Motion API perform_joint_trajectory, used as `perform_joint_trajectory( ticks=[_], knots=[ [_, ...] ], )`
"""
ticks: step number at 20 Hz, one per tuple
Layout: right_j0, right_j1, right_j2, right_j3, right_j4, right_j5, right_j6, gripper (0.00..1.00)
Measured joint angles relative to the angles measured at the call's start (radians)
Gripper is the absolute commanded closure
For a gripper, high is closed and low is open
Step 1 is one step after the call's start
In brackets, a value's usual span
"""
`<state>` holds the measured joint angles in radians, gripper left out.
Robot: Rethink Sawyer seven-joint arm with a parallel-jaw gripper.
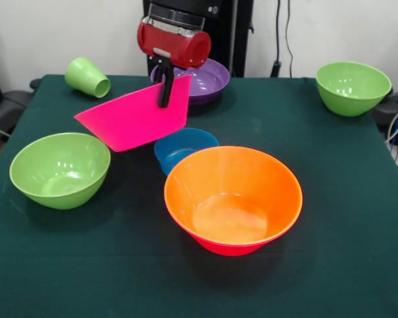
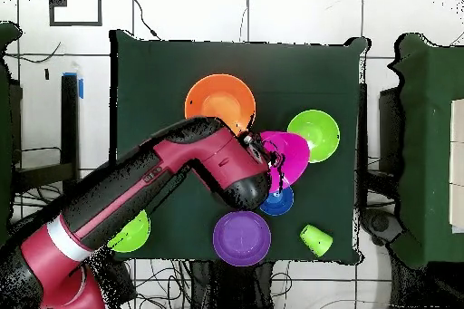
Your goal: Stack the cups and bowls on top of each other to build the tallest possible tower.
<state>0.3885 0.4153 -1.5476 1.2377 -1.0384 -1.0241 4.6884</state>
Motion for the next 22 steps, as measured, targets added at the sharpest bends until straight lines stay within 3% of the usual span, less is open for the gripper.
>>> perform_joint_trajectory(
  ticks=[11, 22],
  knots=[
    [-0.019, 0.011, -0.108, -0.189, 0.053, 0.001, 0.000, 1.00],
    [-0.025, 0.028, -0.143, -0.230, 0.069, 0.008, 0.000, 1.00]
  ],
)
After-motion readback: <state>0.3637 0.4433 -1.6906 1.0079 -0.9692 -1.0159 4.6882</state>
